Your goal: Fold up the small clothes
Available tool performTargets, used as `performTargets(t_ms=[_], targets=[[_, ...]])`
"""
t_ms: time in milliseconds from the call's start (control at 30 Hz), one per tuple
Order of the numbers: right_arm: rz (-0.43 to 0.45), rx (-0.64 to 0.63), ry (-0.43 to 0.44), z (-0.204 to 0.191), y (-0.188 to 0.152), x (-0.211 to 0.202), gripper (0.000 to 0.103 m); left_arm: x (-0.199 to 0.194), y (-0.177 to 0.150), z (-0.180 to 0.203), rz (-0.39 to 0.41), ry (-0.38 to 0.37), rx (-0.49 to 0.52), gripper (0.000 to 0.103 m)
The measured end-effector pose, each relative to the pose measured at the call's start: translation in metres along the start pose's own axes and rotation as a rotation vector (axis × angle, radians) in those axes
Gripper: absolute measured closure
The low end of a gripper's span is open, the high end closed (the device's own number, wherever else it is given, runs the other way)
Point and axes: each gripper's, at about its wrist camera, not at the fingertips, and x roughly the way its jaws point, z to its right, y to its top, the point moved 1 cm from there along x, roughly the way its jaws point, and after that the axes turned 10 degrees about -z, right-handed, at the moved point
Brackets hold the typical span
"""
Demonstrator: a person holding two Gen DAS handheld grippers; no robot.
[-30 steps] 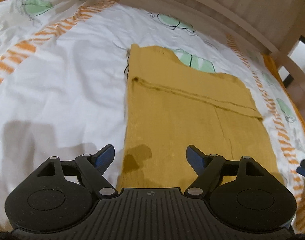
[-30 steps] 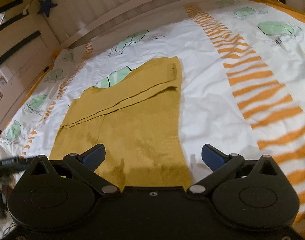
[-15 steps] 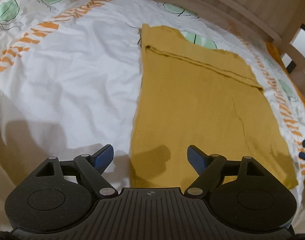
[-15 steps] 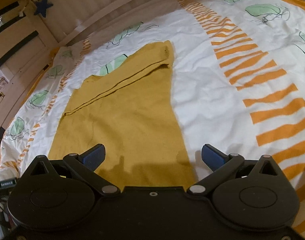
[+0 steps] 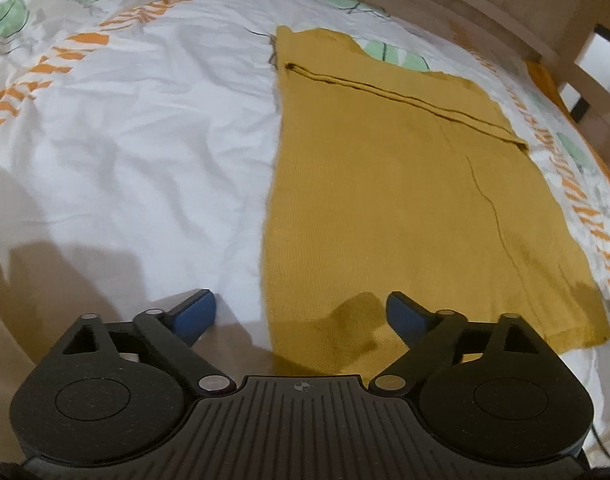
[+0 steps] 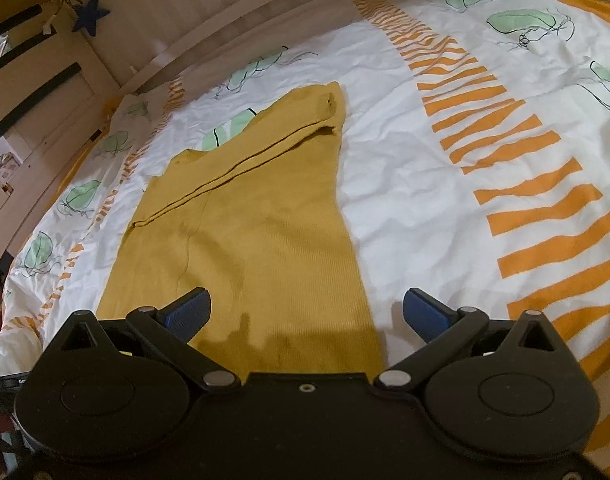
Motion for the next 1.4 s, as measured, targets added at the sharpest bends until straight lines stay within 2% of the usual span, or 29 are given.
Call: performTargets(t_ms=[67, 233, 367, 533, 600, 667, 867, 967, 1100, 1133, 1200, 1267, 1400], targets=[[0.000, 0.005, -0.003, 0.001, 0.000, 0.000, 0.000, 0.002, 0.000, 0.002, -0.003, 0.004, 0.008, 0.009], [-0.003, 0.017, 0.004, 0.001, 0.000, 0.002, 0.000, -0.001, 0.001, -0.006, 0.009, -0.035, -0.057, 0.011], [-0.009, 0.019, 0.006, 0.001, 0.000, 0.004, 0.000, -0.004, -0.001, -0.002, 0.021, -0.020, -0.039, 0.048], [-0.011, 0.024, 0.003, 0.001, -0.001, 0.005, 0.000, -0.004, -0.002, 0.000, 0.012, -0.058, -0.033, 0.070], [-0.011, 0.025, 0.003, 0.002, -0.001, 0.005, 0.000, -0.003, -0.002, 0.002, 0.008, -0.075, -0.029, 0.091], [-0.012, 0.026, 0.004, 0.002, -0.001, 0.005, 0.000, -0.005, -0.003, 0.002, 0.017, -0.079, -0.036, 0.096], [-0.004, 0.047, 0.009, 0.006, -0.002, 0.003, 0.000, -0.029, -0.004, -0.014, 0.096, -0.048, -0.155, 0.097], [-0.014, 0.048, 0.008, 0.006, -0.002, 0.005, 0.000, -0.024, -0.005, -0.018, 0.056, -0.018, -0.170, 0.096], [-0.036, 0.045, 0.002, 0.005, -0.002, 0.007, 0.000, -0.010, -0.005, -0.011, 0.002, 0.023, -0.121, 0.094], [-0.042, 0.048, 0.001, 0.006, -0.003, 0.007, 0.000, -0.010, -0.004, -0.011, 0.001, 0.019, -0.120, 0.093], [-0.060, 0.067, 0.013, 0.009, -0.004, 0.008, 0.000, -0.008, -0.003, -0.015, -0.006, -0.015, -0.140, 0.080], [-0.089, 0.097, 0.039, 0.014, -0.005, 0.010, 0.000, -0.008, -0.005, -0.021, -0.006, -0.057, -0.176, 0.078], [-0.164, 0.168, 0.127, 0.023, -0.010, 0.015, 0.000, -0.007, -0.008, -0.026, -0.003, -0.091, -0.198, 0.072]])
